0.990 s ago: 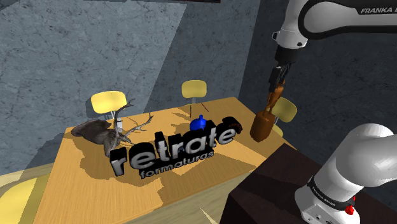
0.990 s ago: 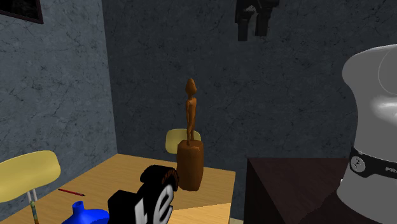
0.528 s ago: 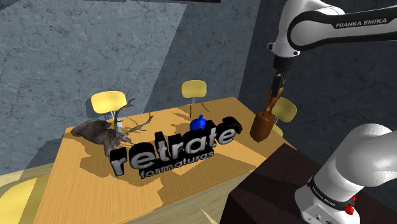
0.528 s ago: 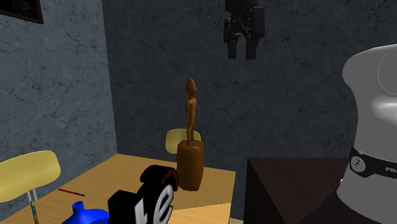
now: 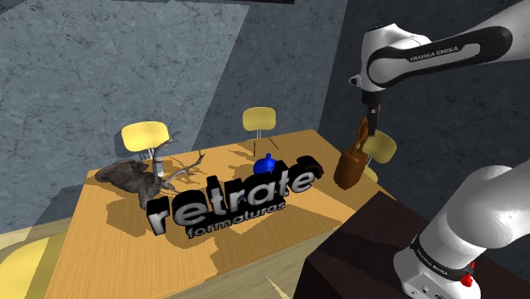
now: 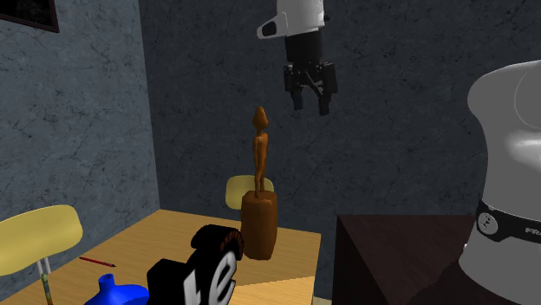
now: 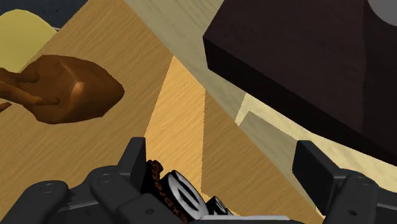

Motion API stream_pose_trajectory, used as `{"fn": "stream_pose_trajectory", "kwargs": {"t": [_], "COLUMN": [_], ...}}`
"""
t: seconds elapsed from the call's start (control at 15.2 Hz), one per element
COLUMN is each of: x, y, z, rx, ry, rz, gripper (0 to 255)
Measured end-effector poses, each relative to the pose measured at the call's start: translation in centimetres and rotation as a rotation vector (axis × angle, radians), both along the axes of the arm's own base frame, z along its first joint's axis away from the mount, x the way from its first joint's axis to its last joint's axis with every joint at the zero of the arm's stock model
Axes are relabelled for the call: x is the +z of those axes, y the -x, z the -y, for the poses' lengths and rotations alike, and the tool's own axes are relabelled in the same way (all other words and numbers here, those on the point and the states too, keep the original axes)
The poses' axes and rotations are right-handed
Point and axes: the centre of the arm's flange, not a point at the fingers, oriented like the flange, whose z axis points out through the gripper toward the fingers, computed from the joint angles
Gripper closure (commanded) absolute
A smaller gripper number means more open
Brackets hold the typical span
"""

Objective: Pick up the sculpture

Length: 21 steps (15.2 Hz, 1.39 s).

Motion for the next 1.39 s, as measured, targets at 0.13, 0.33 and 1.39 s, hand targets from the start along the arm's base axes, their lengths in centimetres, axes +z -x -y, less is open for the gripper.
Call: {"fn": "stream_pose_trajectory", "kwargs": {"t": [0.13, 0.33, 1.39], "x": [-1.6, -3.9, -17.5], "y": [-1.1, -2.8, -12.1], "z": [1.7, 4.0, 16.5], "rx": [0.053, 0.133, 0.559], "ry": [0.016, 0.039, 0.163], "rz": [-0.036, -0.090, -0.377], "gripper": [0, 0, 0]}}
